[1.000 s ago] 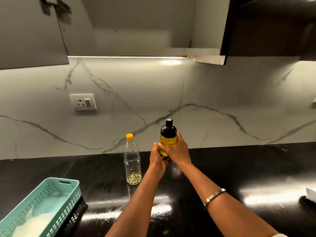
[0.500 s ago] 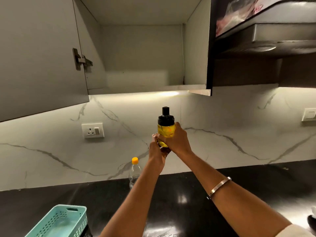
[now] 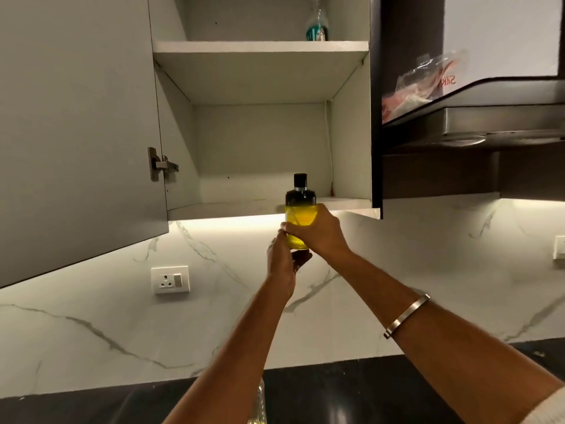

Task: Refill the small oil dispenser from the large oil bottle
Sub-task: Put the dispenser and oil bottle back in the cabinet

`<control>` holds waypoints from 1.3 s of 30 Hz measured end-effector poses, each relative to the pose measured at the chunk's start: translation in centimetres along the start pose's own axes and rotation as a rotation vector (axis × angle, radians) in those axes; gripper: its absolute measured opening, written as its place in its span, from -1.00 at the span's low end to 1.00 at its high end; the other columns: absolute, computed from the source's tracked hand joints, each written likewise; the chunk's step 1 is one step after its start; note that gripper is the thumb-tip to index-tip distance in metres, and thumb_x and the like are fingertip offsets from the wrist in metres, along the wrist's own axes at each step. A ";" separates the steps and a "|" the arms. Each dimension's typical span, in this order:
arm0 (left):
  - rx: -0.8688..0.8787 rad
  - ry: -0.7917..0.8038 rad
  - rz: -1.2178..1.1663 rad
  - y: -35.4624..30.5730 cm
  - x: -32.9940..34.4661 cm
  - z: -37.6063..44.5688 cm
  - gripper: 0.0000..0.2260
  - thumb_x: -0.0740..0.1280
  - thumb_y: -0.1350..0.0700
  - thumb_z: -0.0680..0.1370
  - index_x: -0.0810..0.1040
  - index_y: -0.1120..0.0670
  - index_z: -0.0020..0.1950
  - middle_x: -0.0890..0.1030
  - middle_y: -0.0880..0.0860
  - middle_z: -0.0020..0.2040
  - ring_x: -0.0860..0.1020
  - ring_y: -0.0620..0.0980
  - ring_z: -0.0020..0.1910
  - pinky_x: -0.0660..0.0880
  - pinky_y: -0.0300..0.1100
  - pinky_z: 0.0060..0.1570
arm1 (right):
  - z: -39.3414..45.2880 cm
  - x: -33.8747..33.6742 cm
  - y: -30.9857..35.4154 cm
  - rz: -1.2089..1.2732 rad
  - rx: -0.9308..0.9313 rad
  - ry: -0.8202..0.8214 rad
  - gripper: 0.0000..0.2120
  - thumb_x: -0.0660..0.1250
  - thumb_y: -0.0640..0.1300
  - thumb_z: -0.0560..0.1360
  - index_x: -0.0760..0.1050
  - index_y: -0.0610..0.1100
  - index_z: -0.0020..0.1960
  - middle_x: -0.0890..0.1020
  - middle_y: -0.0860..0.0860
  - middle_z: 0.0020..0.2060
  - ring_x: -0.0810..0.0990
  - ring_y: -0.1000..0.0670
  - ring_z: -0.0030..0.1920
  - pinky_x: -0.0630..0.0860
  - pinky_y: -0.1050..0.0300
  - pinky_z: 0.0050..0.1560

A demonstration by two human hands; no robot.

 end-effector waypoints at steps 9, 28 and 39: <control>0.193 -0.171 0.401 -4.7 2.6 3.7 -0.79 0.10 0.12 0.53 0.52 0.12 -0.04 0.57 0.05 -0.29 0.64 0.16 -0.11 0.45 -0.12 -0.21 | 6.3 -1.6 4.1 0.077 -0.026 0.009 -0.47 0.57 0.07 0.26 0.51 -0.11 0.13 0.64 -0.04 -0.04 0.63 -0.05 -0.04 0.60 0.03 -0.03; 0.227 0.040 0.902 -10.1 8.0 14.9 -0.78 0.38 0.23 0.46 0.52 0.24 0.08 0.51 0.12 -0.16 0.47 0.04 -0.19 0.44 -0.13 -0.12 | 18.1 -0.7 3.0 -0.073 0.076 0.023 -0.44 0.56 0.08 0.30 0.48 -0.17 0.17 0.61 -0.12 0.04 0.61 -0.11 0.02 0.57 0.02 -0.03; 0.171 0.009 1.160 -9.1 10.2 19.4 -0.63 0.47 0.24 0.43 0.49 0.27 0.19 0.56 0.19 0.07 0.57 0.13 0.12 0.52 -0.04 0.19 | 22.1 0.6 0.5 -0.111 0.219 0.051 -0.55 0.46 -0.06 0.42 0.47 -0.22 0.23 0.60 -0.16 0.14 0.59 -0.14 0.14 0.48 0.09 0.06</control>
Point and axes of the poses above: each hand's wrist, its own z-axis towards the middle knuckle, its own x-axis out of the palm, y = z × x, the point moved 2 cm from there along z, towards the middle knuckle
